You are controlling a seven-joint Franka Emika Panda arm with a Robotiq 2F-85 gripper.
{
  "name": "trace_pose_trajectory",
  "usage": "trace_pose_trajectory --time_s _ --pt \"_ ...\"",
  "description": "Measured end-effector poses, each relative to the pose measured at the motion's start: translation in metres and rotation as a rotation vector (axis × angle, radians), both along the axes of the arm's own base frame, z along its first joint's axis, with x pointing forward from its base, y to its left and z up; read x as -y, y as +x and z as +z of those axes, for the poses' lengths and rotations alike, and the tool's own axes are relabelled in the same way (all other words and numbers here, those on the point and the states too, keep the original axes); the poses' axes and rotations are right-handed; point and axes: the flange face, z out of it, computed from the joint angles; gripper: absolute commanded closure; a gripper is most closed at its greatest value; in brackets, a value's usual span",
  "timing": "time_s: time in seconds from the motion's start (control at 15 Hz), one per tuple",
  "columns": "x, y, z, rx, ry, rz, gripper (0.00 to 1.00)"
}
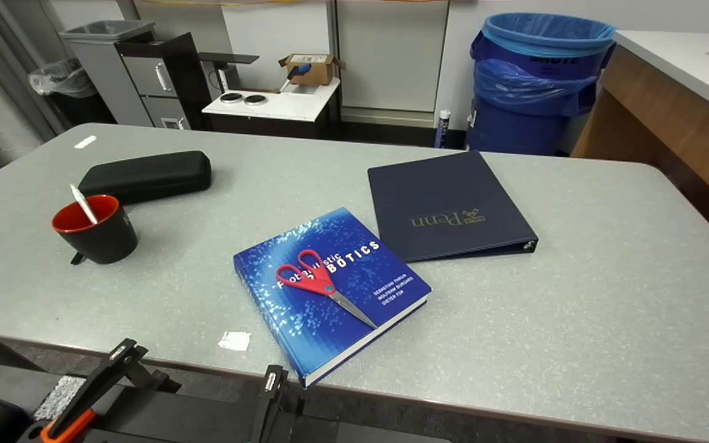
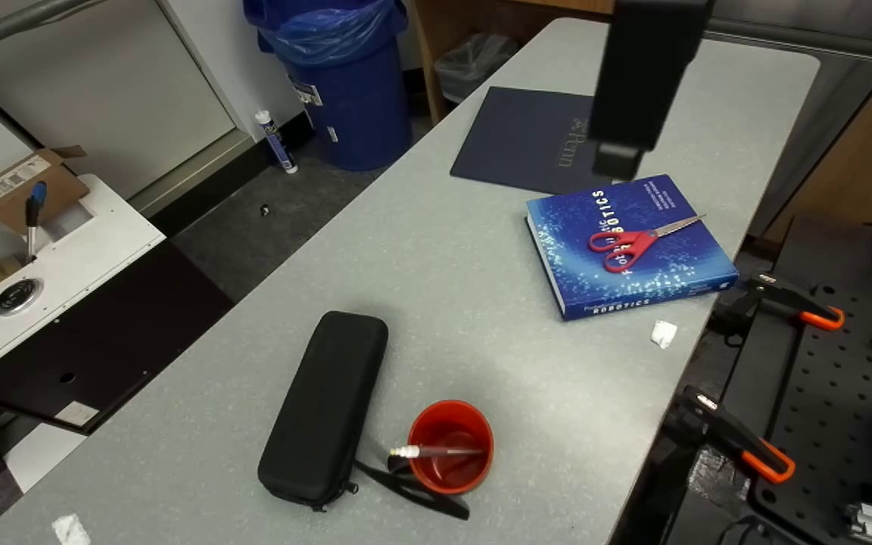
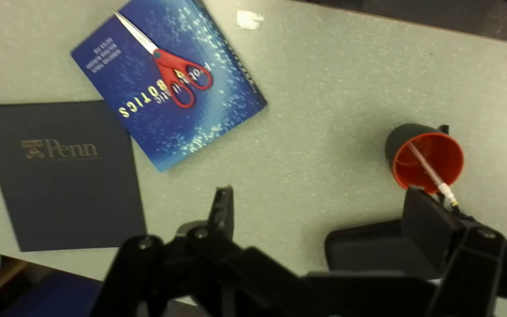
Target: Remove the pen from the red and black mug
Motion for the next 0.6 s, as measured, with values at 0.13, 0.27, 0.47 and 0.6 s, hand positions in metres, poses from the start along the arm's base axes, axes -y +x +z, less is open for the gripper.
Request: trace_pose_trajectory --time_s 0.13,0.27,0.47,0.6 --pt "-0.02 0.016 -0.02 -0.025 0.063 0.068 0.0" --pt "-0.038 0.029 -0.038 -0.069 0.106 0.133 0.0" --pt "-0.056 0.046 -0.048 -0.11 0.126 0.197 0.0" --pt "-0.059 0.05 -0.047 -0.111 0.129 0.208 0.0"
